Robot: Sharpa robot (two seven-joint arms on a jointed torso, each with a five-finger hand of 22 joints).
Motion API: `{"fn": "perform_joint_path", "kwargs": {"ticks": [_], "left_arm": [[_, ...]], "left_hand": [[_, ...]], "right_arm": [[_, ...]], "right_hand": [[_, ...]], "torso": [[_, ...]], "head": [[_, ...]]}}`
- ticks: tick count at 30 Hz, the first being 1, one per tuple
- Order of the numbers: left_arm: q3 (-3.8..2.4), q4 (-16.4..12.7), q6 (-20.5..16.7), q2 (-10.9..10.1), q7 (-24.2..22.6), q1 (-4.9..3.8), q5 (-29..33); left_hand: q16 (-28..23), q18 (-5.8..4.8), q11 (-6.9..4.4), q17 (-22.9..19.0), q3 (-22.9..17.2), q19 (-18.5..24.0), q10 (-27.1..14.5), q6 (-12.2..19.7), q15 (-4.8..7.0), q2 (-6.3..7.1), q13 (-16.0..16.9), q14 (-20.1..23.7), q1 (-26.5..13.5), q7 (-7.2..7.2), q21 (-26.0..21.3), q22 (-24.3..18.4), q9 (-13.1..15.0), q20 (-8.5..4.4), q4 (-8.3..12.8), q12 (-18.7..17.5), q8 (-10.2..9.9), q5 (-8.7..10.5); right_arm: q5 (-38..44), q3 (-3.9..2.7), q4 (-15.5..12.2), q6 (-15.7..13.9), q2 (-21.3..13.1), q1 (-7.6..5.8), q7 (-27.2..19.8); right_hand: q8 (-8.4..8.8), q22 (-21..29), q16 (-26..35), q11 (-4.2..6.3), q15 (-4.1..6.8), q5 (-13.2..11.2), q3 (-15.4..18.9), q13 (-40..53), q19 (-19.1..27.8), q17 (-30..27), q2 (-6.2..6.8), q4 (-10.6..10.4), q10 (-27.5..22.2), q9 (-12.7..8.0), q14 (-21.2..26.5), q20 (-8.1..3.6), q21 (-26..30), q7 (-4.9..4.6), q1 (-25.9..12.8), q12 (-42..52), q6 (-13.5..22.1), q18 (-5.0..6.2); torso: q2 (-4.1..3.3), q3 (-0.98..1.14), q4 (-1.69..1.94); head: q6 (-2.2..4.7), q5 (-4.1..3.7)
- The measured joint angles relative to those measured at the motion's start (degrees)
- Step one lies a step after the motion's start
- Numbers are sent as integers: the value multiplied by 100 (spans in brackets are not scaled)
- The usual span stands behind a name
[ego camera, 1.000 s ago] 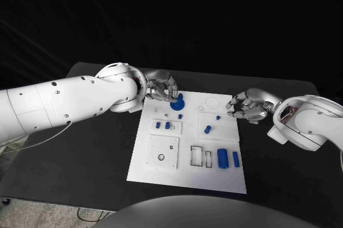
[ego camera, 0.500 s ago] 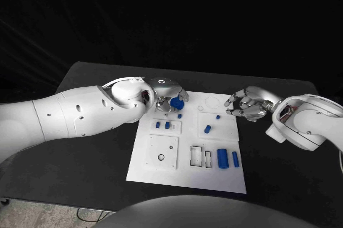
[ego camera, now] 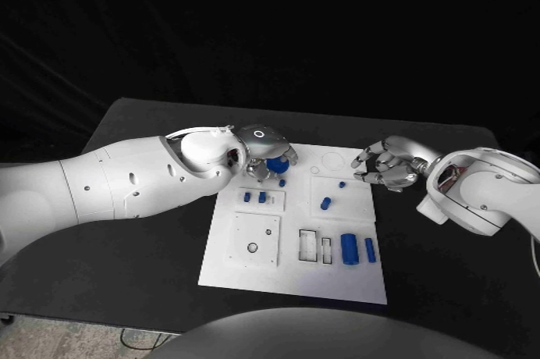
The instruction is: Assemble the parts on the task board
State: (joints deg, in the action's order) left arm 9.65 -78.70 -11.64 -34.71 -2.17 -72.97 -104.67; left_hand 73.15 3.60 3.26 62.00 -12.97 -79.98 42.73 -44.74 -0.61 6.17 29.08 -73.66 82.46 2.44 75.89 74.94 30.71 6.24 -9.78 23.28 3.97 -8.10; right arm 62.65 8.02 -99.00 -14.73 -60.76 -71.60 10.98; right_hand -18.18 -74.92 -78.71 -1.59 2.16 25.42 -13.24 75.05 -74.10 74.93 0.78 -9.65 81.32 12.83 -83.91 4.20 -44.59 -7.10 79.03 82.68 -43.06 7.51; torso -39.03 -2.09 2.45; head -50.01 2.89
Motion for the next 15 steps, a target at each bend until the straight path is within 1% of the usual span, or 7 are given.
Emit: {"fn": "perform_joint_path", "kwargs": {"ticks": [1,3,5,7,9,11,15], "left_arm": [[0,1,5,4,0,6,-11],[0,3,18,13,1,21,-25],[1,5,36,23,2,41,-38],[2,5,52,30,2,52,-43],[2,5,69,36,2,59,-43],[2,5,85,39,2,64,-43],[2,4,118,42,2,75,-43]], "left_hand": [[19,0,4,0,0,0,15,-13,0,0,8,0,0,12,0,0,-9,0,0,2,1,0],[19,0,-24,-14,0,0,48,-80,0,0,21,0,0,19,0,0,-36,0,0,56,25,0],[19,0,-13,-33,9,0,72,-110,0,0,25,0,0,21,0,0,-54,0,9,67,46,0],[19,0,-27,-51,16,0,87,-134,4,0,34,4,0,32,0,-1,-65,0,16,72,60,0],[19,0,-50,-65,16,0,111,-184,21,0,42,22,0,42,0,-1,-80,0,16,114,65,0],[18,0,-48,-80,16,0,148,-222,22,0,53,22,0,63,0,-1,-96,0,16,136,89,0],[18,-1,-63,-101,16,0,164,-279,42,0,72,42,0,71,0,-1,-118,0,16,170,103,0]], "right_arm": [[0,0,2,7,1,0,0],[-1,0,4,19,4,0,0],[-2,0,5,30,7,0,1],[-2,0,6,41,7,0,3],[-3,0,8,54,8,0,5],[-3,0,10,66,8,0,7],[-4,0,13,87,8,0,11]], "right_hand": [[0,0,2,0,0,0,0,0,0,0,0,0,0,0,0,0,0,0,0,0,0,0],[0,0,34,0,0,0,-9,0,0,0,0,9,0,-2,0,0,24,0,0,-7,0,0],[0,0,54,-20,0,0,-17,0,0,0,0,17,-21,-6,0,0,61,0,0,-27,0,0],[0,0,66,-9,0,0,-16,1,0,0,0,17,-31,-6,0,0,78,0,0,-32,0,0],[0,1,68,0,0,0,-17,1,0,0,0,17,-41,-6,0,0,96,0,0,-46,0,0],[0,1,88,-20,0,0,-36,3,0,-1,0,27,-61,-11,0,0,134,0,0,-61,0,0],[0,1,122,-20,0,21,-47,3,23,-1,0,16,-61,-12,0,21,159,0,0,-64,0,-1]], "torso": [[0,1,0],[-1,1,2],[-2,1,3],[-3,1,3],[-4,1,3],[-5,0,3],[-5,-1,3]], "head": [[0,-2],[0,-6],[0,-13],[0,-16],[0,-18],[0,-20],[0,-22]]}}
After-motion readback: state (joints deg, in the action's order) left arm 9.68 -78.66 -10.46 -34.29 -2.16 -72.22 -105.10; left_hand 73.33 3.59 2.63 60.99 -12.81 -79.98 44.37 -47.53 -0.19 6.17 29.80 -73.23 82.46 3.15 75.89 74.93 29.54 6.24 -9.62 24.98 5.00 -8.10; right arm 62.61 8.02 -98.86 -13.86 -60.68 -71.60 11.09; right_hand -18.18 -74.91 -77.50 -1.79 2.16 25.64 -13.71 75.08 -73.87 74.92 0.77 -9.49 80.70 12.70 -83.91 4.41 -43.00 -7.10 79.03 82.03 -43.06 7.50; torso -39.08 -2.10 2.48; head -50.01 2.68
